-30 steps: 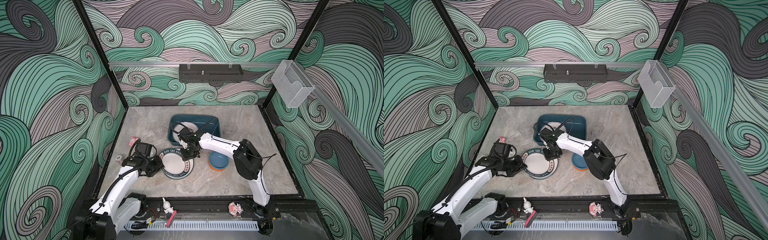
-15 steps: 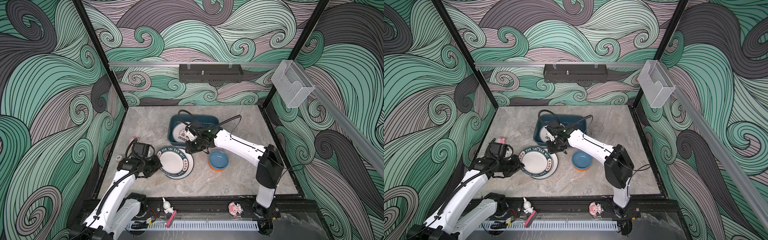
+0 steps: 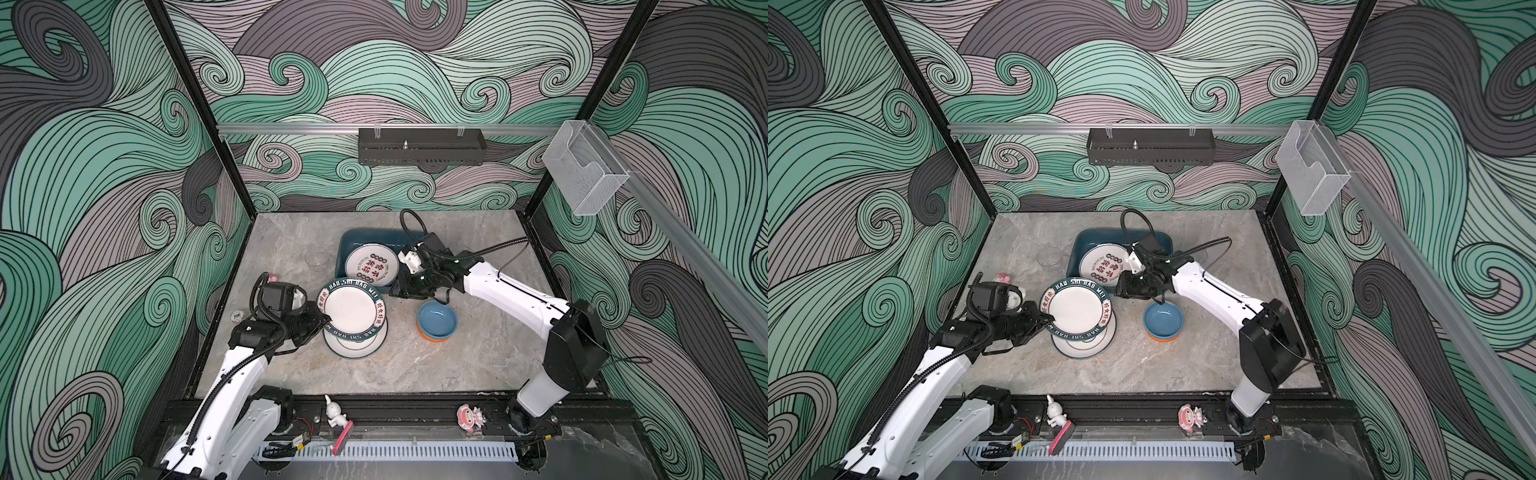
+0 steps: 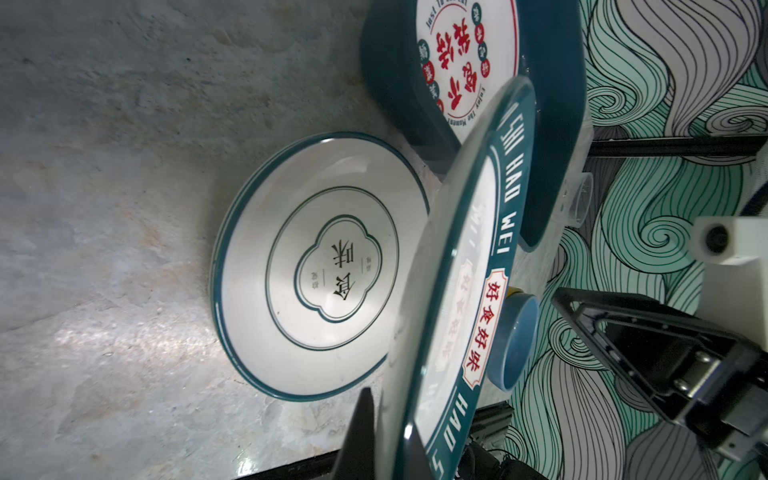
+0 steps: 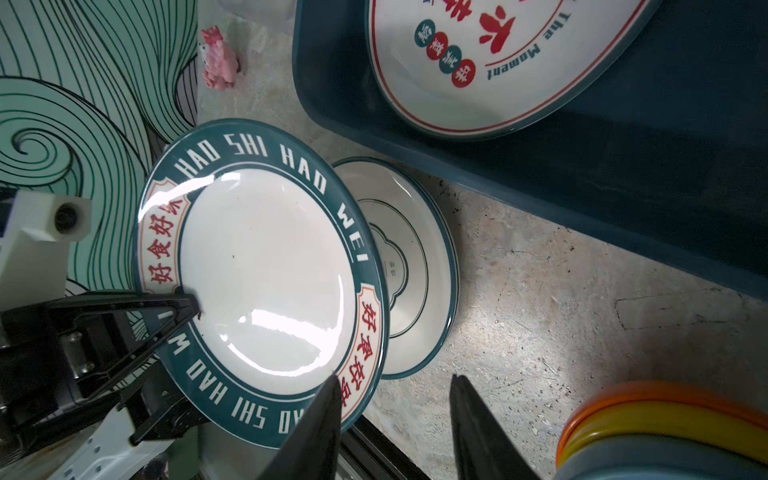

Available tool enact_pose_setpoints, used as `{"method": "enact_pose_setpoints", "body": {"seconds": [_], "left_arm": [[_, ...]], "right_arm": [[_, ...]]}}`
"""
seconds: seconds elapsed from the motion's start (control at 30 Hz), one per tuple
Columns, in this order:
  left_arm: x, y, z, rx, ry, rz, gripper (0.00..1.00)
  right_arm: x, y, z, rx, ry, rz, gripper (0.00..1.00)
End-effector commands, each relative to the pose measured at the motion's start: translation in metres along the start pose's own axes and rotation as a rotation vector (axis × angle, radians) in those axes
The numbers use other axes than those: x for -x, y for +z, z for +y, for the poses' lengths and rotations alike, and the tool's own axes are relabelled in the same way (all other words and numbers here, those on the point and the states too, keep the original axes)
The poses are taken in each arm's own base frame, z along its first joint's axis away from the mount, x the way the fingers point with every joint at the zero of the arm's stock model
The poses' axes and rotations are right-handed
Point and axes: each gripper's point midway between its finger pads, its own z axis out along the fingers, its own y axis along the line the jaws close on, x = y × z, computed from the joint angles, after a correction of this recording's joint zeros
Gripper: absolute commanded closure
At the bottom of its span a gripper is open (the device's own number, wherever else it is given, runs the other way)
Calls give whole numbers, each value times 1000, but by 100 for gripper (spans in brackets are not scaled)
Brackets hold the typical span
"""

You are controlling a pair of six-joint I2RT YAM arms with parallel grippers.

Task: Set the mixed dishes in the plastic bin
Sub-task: 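Lift the teal-rimmed plate with the right gripper and carry it toward the bin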

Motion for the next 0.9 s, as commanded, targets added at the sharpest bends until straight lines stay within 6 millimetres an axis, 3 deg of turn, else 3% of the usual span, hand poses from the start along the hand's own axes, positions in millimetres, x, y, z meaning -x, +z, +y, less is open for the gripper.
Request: {"method": "enact_pose_setpoints", "body": {"seconds": [0.0,0.43,0.67,0.87], "left_arm": [[10,-11,-51,-179,40,3,100],[11,-15,-78,-294,62,21,100],[10,-15,-84,-335,54,31,100],[9,-15,-82,-336,49,31,100]], "right_arm": [[10,-12,16,134,39,-43,54],[18,-11,18,245,96,-62,55],[18,-8,22,290,112,-51,64],[16,-8,23,300,111,-48,78]]}}
